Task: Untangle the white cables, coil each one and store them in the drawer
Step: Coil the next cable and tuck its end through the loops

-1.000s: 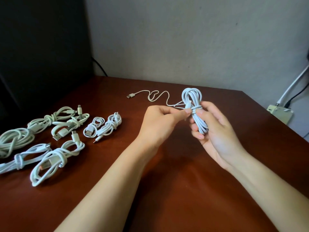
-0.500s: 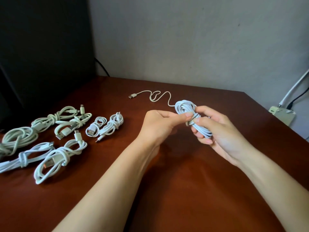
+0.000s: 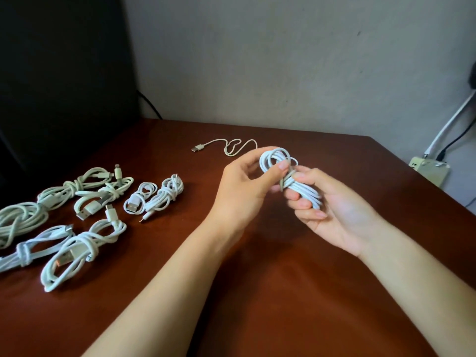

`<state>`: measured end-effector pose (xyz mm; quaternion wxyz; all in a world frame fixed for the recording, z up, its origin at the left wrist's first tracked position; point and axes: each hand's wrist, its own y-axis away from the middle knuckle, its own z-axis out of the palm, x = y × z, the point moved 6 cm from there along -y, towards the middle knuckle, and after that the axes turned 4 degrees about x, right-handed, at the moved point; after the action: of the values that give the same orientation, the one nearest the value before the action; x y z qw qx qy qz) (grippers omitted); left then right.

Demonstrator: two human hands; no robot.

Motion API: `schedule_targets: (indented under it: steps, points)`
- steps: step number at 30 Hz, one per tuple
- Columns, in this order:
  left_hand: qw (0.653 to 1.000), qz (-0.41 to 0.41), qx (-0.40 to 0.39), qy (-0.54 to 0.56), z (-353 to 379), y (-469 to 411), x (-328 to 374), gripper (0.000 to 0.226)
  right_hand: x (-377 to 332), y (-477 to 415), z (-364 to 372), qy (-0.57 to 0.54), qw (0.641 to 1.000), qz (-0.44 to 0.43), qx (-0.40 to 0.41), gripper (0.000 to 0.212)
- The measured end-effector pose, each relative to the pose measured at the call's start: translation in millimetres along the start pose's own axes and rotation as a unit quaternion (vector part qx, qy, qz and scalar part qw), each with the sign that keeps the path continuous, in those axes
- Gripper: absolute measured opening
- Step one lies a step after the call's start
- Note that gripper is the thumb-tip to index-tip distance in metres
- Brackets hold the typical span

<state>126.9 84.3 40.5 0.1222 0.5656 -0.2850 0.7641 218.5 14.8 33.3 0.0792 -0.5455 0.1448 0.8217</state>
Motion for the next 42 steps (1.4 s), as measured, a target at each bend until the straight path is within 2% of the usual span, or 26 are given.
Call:
schedule_targets:
  steps: [3, 6, 10, 14, 17, 20, 24, 28, 30, 32, 34, 37, 40, 42]
  points:
    - [0.999, 0.005, 0.012, 0.031, -1, 1, 0, 0.015, -3, 0, -2, 0.026, 0.999, -0.022, 0.004, 0.019]
    - [0.999, 0.018, 0.036, 0.033, -2, 3, 2, 0.016, -4, 1, 2, 0.034, 0.999, -0.042, -0.002, 0.009]
    - [0.998, 0.024, 0.05, 0.032, -3, 3, 3, 0.017, -3, 3, 1, 0.06, 0.997, -0.045, 0.0, 0.022]
    - [0.995, -0.017, 0.055, 0.083, -1, 3, 0, 0.016, -5, 5, 4, 0.126, 0.989, -0.071, -0.013, 0.036]
    - [0.992, -0.028, 0.063, 0.103, -2, 2, -2, 0.015, -4, 6, 5, 0.159, 0.983, -0.097, -0.002, 0.032]
    - [0.992, -0.035, 0.069, 0.104, 0, 3, -4, 0.014, -7, 4, 0, 0.229, 0.963, -0.138, 0.035, 0.019]
    - [0.993, -0.025, 0.073, 0.085, -1, 5, -3, 0.013, -14, 6, -2, 0.331, 0.917, -0.21, 0.081, 0.012]
    - [0.997, 0.027, 0.061, 0.029, -2, 4, 4, 0.012, -17, 9, -1, 0.336, 0.9, -0.263, 0.089, 0.01]
    - [0.997, 0.032, 0.066, 0.02, -2, 4, 5, 0.013, -17, 10, -4, 0.341, 0.884, -0.297, 0.116, 0.017]
    - [0.996, 0.018, 0.083, 0.028, -3, 5, 2, 0.011, -20, 13, -6, 0.374, 0.847, -0.348, 0.149, 0.03]
    - [0.994, -0.011, 0.096, 0.047, -3, 5, -3, 0.01, -26, 20, -3, 0.437, 0.777, -0.421, 0.168, 0.036]
    - [0.991, -0.041, 0.097, 0.078, 0, 5, -8, 0.013, -30, 27, 1, 0.482, 0.693, -0.509, 0.167, 0.029]
    - [0.989, -0.046, 0.086, 0.107, 3, 4, -8, 0.016, -29, 31, 5, 0.507, 0.633, -0.563, 0.159, 0.025]
    - [0.99, -0.046, 0.083, 0.109, 3, 4, -9, 0.016, -29, 31, 6, 0.519, 0.613, -0.576, 0.153, 0.024]
